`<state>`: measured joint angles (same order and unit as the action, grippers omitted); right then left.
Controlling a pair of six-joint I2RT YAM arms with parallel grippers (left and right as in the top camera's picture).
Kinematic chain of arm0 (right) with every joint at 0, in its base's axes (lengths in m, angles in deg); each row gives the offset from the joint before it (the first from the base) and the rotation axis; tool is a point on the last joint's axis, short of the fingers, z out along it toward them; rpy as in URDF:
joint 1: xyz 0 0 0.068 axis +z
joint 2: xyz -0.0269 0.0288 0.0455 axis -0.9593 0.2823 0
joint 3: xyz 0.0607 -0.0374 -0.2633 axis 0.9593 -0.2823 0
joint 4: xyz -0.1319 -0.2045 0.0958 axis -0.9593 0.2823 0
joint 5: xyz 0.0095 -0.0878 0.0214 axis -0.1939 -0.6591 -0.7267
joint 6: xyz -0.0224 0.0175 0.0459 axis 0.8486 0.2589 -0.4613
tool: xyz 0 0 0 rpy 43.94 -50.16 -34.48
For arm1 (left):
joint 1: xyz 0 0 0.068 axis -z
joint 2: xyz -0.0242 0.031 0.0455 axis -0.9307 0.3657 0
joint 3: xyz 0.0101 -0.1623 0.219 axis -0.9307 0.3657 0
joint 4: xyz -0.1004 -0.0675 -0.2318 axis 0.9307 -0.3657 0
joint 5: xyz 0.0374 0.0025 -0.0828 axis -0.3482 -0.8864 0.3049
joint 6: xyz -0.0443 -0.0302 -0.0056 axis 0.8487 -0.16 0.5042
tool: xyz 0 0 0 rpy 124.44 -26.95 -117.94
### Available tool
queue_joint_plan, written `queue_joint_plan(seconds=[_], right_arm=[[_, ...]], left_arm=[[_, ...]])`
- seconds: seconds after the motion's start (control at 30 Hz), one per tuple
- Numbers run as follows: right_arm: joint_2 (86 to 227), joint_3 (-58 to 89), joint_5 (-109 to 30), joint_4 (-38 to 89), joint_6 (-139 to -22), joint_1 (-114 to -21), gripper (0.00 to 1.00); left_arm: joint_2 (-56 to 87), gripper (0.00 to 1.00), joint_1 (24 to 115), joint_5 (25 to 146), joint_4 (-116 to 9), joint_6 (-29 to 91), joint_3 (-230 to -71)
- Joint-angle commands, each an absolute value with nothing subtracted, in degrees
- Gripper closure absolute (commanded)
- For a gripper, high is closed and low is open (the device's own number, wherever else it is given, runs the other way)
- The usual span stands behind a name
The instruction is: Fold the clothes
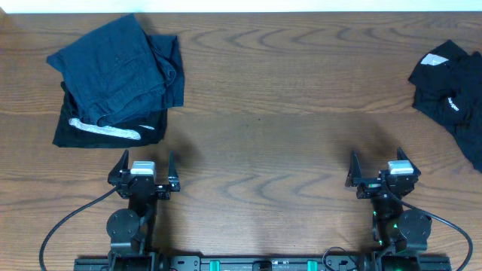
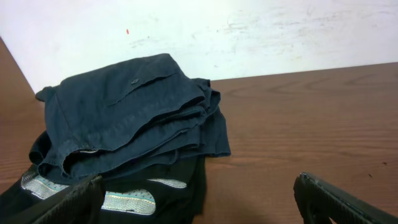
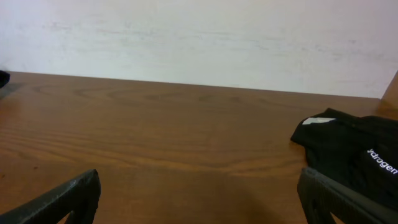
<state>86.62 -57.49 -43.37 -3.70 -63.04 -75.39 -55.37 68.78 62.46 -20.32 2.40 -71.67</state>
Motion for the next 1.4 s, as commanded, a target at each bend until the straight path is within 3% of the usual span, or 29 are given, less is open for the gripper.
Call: queue_joint_plan(seconds=[0.0, 0.17, 0.4, 0.5, 0.7, 0.9, 1.2, 1.37], right_arm=[[86.31, -57.68, -43.52, -4.4, -63.76, -76.17, 0.01], [86.31, -57.68, -43.76, -4.93, -63.74, -76.2, 0.01], [86.31, -57.29, -43.98, -24.99, -73.95, -76.17, 0.01], [86.81, -53.84, -44.62, -24.86, -74.05, -76.17, 0.01], [97.24, -38.56, -45.08, -15.77, -72.7, -76.17, 0.01], [117.63, -18.89, -46.32, -6.0, -70.3, -76.22, 0.01], [149.02, 14.4, -53.34, 27.46, -64.35, -78.99, 0.01], [165.26, 25.39, -57.05, 37.36, -63.67, -84.13, 0.01]], left_arm=[[-55.85, 0.02, 69.11, 63.12, -22.84, 3.32, -71.16], [-55.85, 0.02, 69.11, 63.12, -22.84, 3.32, -71.16], [-55.85, 0.02, 69.11, 63.12, -22.84, 3.34, -71.16], [-55.85, 0.02, 69.11, 63.12, -22.84, 3.32, -71.16], [-55.85, 0.02, 69.11, 63.12, -22.84, 3.32, -71.16], [-55.85, 0.02, 69.11, 63.12, -22.84, 3.34, -71.16], [-55.85, 0.02, 69.11, 63.12, -22.84, 3.32, -71.16], [-55.85, 0.02, 69.11, 63.12, -22.84, 3.34, -71.16]])
